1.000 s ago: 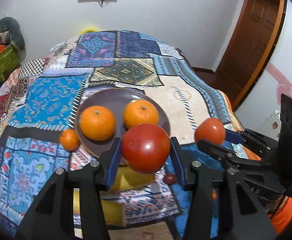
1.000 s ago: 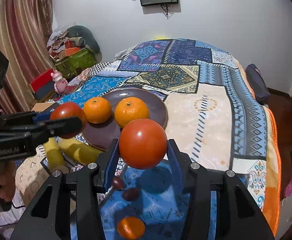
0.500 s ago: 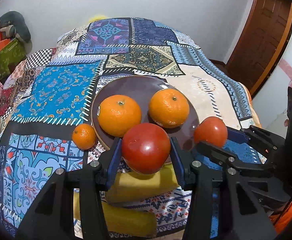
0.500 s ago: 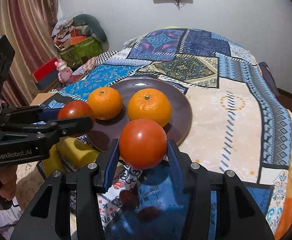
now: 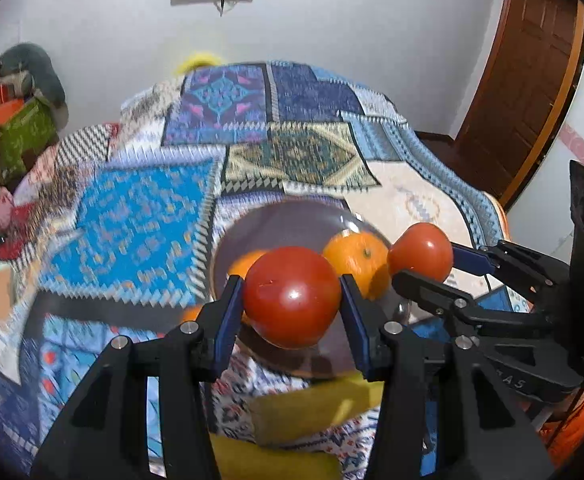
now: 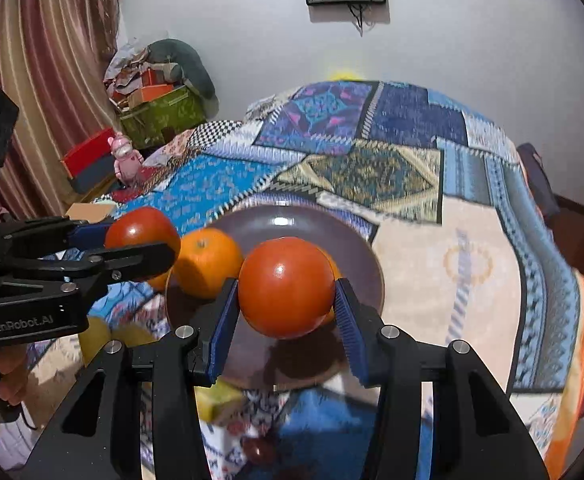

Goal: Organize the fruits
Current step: 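Lower both tomatoes onto the plate beside the oranges and open both grippers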

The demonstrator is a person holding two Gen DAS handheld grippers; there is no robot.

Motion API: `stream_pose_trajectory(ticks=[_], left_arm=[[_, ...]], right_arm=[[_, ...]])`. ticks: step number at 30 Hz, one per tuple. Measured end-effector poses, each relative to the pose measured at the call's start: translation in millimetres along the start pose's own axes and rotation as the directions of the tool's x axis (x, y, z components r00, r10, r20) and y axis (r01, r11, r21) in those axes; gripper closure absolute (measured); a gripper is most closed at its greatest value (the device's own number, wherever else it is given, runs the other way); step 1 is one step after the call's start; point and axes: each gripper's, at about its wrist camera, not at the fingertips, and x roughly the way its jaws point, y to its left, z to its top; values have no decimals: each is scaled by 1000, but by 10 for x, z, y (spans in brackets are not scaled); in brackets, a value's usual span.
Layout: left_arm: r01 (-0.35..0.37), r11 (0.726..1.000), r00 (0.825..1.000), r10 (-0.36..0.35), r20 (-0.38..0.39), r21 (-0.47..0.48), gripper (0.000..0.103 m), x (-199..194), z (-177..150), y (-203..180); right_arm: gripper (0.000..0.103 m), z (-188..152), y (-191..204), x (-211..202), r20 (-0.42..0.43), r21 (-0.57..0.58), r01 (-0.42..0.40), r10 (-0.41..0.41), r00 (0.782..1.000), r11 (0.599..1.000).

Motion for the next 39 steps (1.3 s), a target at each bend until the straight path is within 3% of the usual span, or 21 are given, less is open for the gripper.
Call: stream_pose_trajectory(ticks=[9,18,26,31,39], left_arm=[[-32,999,999,31,19,12,56,162,325,187],[-43,999,998,42,-37,-27,56,651,453,426],[-13,998,997,8,-75,-64,56,906,473,470],[-41,997,994,35,-100,-59,56,1060,464,478],[1,998,990,-9,-138,-61,55,1163,420,457]], right_arm=[[59,247,-20,298,-7,9,-18,18,1000,1000],[58,370,23,586,-43,-47,-4,2,999,999],[58,350,30,778,-84,-75,13,-20,996,997],[58,334,23,900,-117,-94,20,-31,993,995],[58,288,-7,987,-144,-97,4,-18,989,995]])
